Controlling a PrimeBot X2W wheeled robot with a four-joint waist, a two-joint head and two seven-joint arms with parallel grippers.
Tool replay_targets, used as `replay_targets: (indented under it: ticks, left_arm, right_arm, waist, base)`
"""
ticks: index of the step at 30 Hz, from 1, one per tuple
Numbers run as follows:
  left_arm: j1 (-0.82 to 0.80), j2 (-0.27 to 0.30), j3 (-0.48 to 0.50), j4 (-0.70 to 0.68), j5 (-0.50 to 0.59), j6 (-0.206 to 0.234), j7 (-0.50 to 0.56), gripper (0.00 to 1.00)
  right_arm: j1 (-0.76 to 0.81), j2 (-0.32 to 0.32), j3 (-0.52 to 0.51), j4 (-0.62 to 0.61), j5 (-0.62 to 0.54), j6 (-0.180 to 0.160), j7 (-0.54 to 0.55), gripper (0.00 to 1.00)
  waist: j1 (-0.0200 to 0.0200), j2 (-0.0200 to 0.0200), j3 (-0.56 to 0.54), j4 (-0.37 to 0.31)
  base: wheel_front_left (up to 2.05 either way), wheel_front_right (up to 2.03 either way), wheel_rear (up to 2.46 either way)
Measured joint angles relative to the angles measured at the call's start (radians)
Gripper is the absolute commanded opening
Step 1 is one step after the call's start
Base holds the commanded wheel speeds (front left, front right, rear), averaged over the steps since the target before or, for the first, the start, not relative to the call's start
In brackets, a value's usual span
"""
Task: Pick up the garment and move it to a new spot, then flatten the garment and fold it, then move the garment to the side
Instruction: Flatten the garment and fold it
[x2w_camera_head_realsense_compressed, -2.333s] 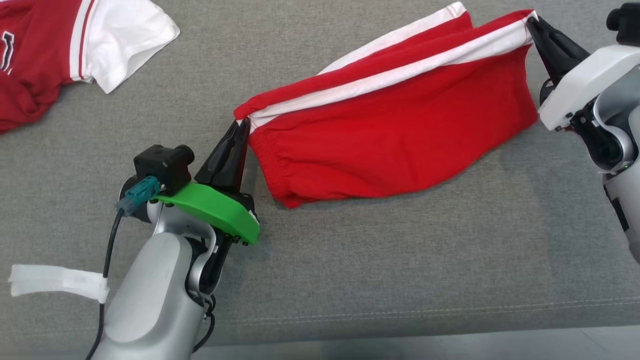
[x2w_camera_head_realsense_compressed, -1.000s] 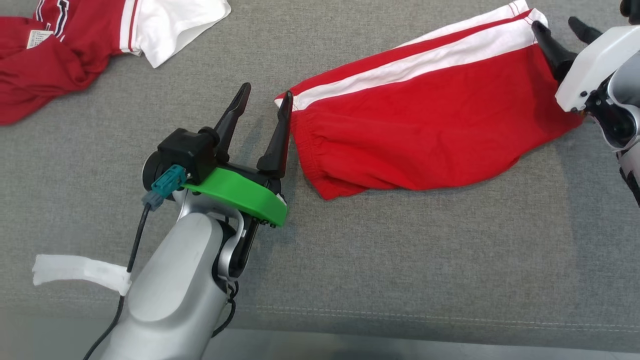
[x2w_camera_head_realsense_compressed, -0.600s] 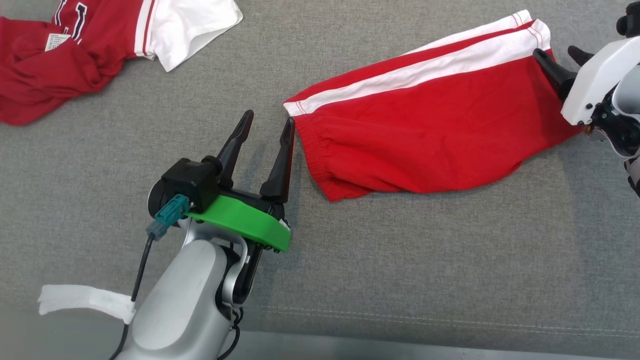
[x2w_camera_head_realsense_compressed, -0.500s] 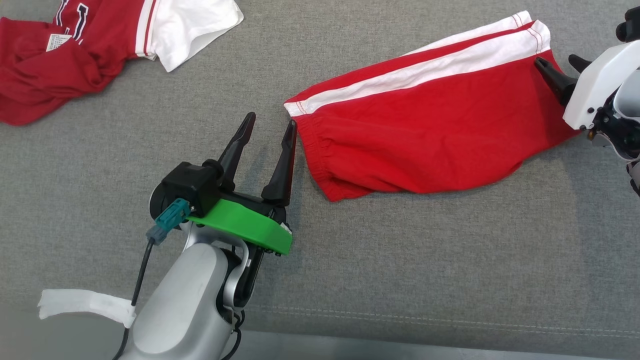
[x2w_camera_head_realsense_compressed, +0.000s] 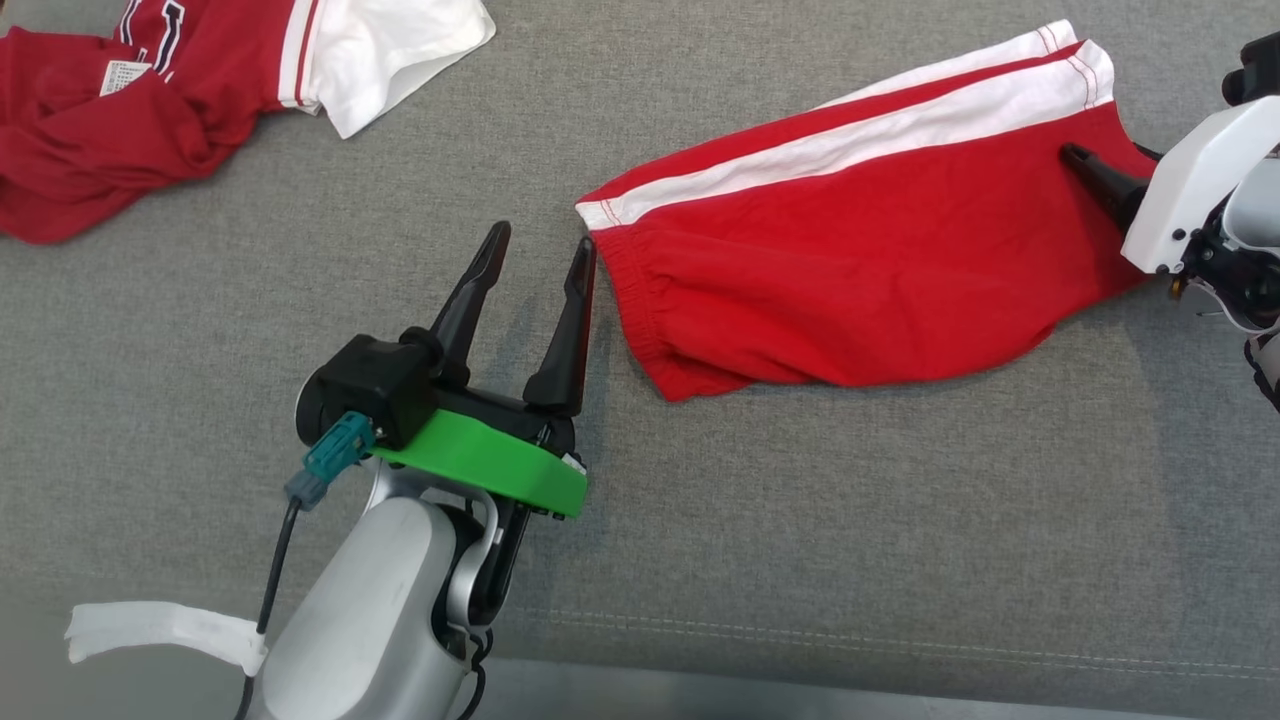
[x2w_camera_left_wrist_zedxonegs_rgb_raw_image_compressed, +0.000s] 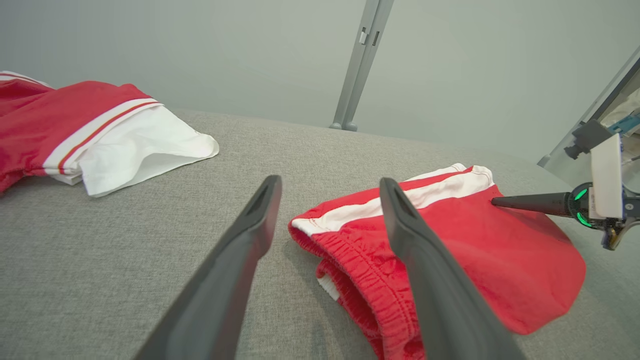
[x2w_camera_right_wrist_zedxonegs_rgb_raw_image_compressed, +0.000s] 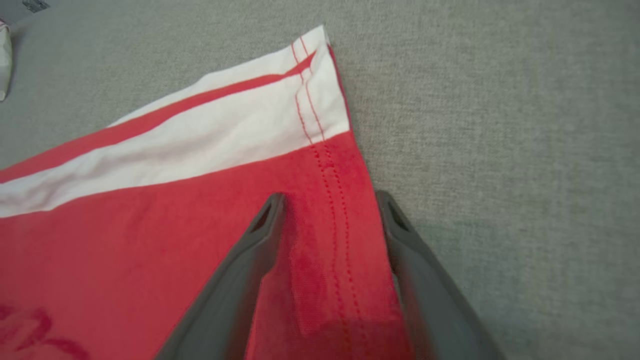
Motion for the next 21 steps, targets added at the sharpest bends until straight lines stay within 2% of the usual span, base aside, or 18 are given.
replay_targets:
  ticks: [5,7,8,21]
  left_arm:
    - [0.005,0.000,0.007,-0.015,0.006,0.000,0.000,1.00]
    - [0.007,0.000,0.014,-0.021,0.010,0.000,0.000,1.00]
    - [0.009,0.000,0.016,-0.022,0.012,0.001,0.000,1.00]
    - [0.044,0.001,0.052,-0.033,0.030,0.009,0.000,1.00]
  right_arm:
    - [0.003,0.000,0.000,0.000,0.019,0.000,0.000,0.25]
    - [0.005,0.000,0.001,0.000,0.026,0.000,-0.003,0.05]
    - [0.005,-0.001,0.001,0.000,0.027,0.000,-0.006,0.00]
    - [0.042,0.002,0.009,-0.017,0.081,0.000,-0.083,0.00]
  waist:
    - [0.0000,0.0000,0.003,0.004]
    - [0.0000,0.0000,0.004,0.005]
    - [0.0000,0.0000,0.005,0.006]
    - [0.0000,0.0000,-0.009,-0.018]
  base:
    - [0.00,0.00,0.00]
    - [0.00,0.00,0.00]
    - [0.00,0.00,0.00]
    - [0.00,0.00,0.00]
